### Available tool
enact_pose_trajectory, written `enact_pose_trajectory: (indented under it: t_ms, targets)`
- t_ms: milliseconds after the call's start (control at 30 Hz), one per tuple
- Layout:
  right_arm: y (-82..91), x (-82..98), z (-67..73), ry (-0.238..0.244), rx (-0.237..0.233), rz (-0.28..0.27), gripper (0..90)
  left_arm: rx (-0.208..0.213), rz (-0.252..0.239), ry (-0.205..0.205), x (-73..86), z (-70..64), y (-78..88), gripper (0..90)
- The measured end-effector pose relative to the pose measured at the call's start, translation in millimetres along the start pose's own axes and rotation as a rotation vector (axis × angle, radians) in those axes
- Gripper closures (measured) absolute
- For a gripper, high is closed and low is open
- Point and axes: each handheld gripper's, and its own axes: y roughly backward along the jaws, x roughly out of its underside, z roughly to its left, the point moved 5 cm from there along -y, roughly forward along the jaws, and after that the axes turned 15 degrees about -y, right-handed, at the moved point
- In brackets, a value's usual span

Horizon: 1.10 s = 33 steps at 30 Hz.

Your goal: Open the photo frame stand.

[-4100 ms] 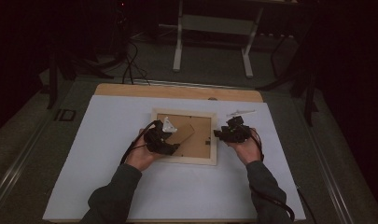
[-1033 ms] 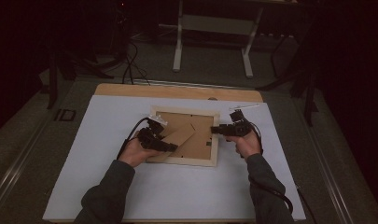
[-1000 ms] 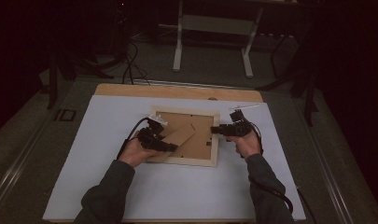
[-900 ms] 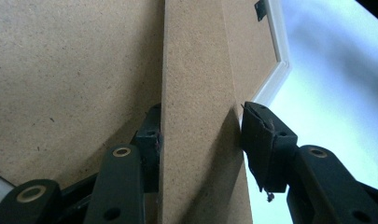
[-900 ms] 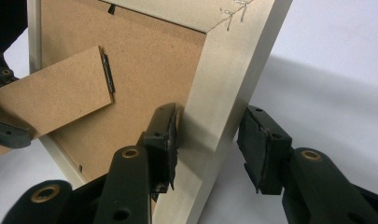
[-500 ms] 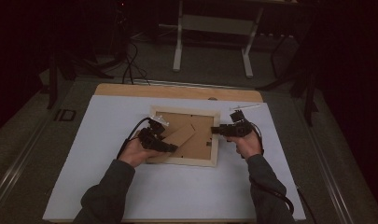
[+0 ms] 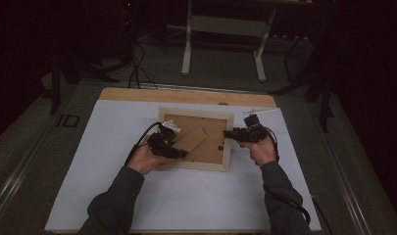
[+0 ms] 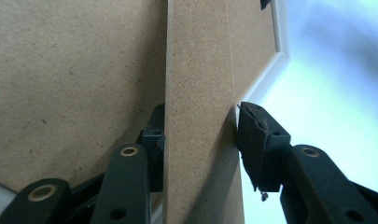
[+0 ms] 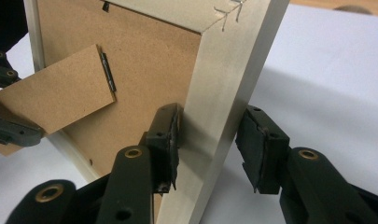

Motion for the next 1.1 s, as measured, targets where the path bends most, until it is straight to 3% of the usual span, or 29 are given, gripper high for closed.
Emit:
enact_pose_trajectory:
  t_ms: [167,500,800,1100]
  targets:
    - [7.1,-3.9,4.8,0.031,0.015,-0.039,60.3,-0.013,0.005,-0.004,-3.0,0.5,-2.9,63.9]
    - [15.2,-6.7,9.1,0.056,0.027,-0.081,61.7,-0.062,0.020,-0.018,-8.0,2.4,-3.4,65.8]
    - [21.3,-7.3,14.0,0.095,0.081,-0.121,62.4,-0.132,0.038,-0.049,-16.0,2.5,-5.6,66.7]
    - [24.4,-8.5,15.6,0.134,0.130,-0.142,62.6,-0.169,0.048,-0.056,-22.4,2.9,-10.6,67.6]
